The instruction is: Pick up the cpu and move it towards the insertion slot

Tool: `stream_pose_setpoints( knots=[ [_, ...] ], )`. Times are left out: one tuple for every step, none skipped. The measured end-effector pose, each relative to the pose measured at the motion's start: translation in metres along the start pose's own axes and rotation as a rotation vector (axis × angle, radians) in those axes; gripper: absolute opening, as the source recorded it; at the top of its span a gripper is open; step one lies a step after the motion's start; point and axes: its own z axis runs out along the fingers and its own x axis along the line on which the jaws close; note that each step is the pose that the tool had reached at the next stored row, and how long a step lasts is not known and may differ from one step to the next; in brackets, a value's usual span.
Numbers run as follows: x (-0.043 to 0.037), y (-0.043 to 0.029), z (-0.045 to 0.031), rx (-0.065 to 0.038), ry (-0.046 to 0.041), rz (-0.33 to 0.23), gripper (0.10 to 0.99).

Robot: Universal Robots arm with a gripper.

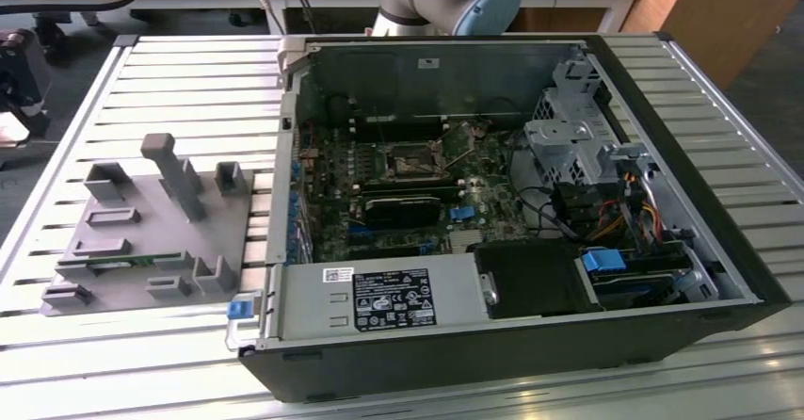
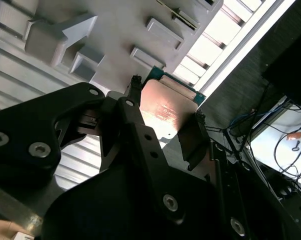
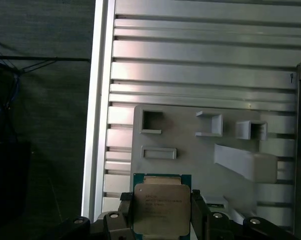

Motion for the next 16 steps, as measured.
stream_pose_setpoints(
  knots=[
    [0.0000, 0.0001, -0.0016, 0.000, 0.0000, 0.000, 0.545],
    [0.0000, 0.0002, -0.0032, 0.000, 0.0000, 0.000, 0.545],
    [0.0001, 0.0002, -0.0047, 0.000, 0.0000, 0.000, 0.545],
    [0.0001, 0.0003, -0.0064, 0.000, -0.0001, 0.000, 0.545],
    [0.0001, 0.0004, -0.0081, 0.000, 0.0000, 0.000, 0.545],
    [0.0001, 0.0006, -0.0097, 0.000, 0.0000, 0.000, 0.545],
    [0.0002, 0.0007, -0.0114, 0.000, 0.0000, 0.000, 0.545],
    [0.0002, 0.0008, -0.0130, 0.000, 0.0000, 0.000, 0.545],
    [0.0002, 0.0009, -0.0148, 0.000, 0.0000, 0.000, 0.545],
    [0.0003, 0.0011, -0.0166, 0.000, -0.0001, 0.000, 0.545],
    [0.0003, 0.0012, -0.0187, 0.000, 0.0000, 0.000, 0.545],
    [0.0003, 0.0014, -0.0207, 0.000, 0.0000, 0.000, 0.545],
    [0.0003, 0.0015, -0.0222, 0.000, 0.0001, 0.000, 0.545],
    [0.0003, 0.0015, -0.0231, 0.000, 0.0000, 0.000, 0.545],
    [-0.0001, 0.0017, -0.0236, 0.000, -0.0002, 0.000, 0.545],
    [-0.0010, 0.0017, -0.0237, 0.000, -0.0003, 0.000, 0.545]
  ],
)
